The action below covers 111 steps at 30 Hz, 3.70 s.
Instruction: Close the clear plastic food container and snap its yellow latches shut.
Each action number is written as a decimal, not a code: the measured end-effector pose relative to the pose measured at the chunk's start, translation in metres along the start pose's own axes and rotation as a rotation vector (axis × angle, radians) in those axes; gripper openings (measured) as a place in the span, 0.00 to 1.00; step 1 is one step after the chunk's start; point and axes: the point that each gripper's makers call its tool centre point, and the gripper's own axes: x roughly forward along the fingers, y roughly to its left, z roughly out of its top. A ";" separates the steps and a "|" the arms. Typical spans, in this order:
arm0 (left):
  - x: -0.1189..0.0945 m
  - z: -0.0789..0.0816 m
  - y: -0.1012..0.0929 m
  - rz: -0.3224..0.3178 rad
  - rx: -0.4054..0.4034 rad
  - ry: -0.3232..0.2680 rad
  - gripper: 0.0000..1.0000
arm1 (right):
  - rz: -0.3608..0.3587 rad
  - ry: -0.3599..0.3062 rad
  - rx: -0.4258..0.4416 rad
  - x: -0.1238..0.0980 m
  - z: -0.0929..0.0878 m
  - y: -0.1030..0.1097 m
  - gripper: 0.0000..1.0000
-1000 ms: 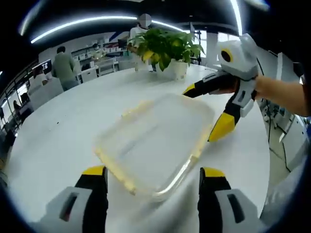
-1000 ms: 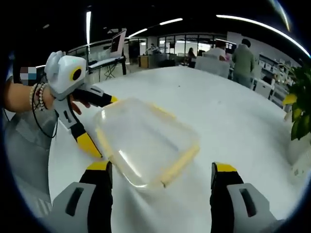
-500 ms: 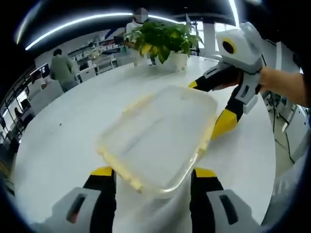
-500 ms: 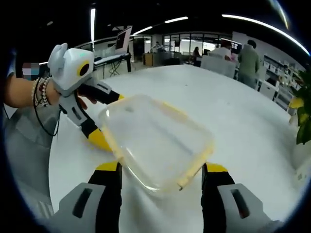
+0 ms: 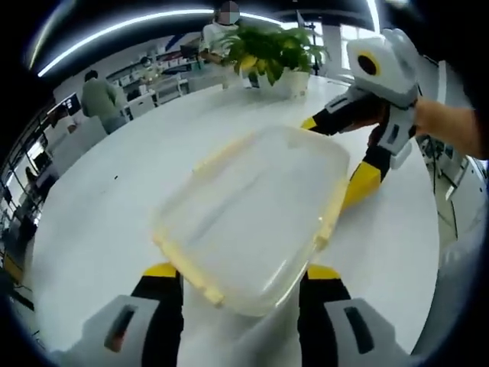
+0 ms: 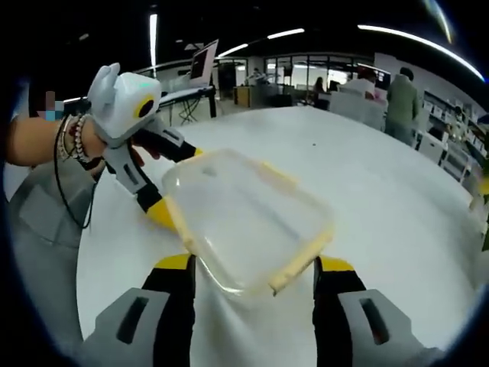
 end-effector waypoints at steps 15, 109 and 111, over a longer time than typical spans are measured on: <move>-0.011 -0.033 0.056 0.011 0.008 0.056 0.55 | 0.012 -0.060 0.006 0.051 0.038 0.019 0.57; -0.285 -0.079 0.063 0.206 -0.268 -0.619 0.89 | -0.359 -0.476 0.229 -0.129 0.073 0.133 0.86; -0.290 -0.088 0.060 0.214 -0.266 -0.604 0.89 | -0.378 -0.486 0.239 -0.135 0.067 0.137 0.87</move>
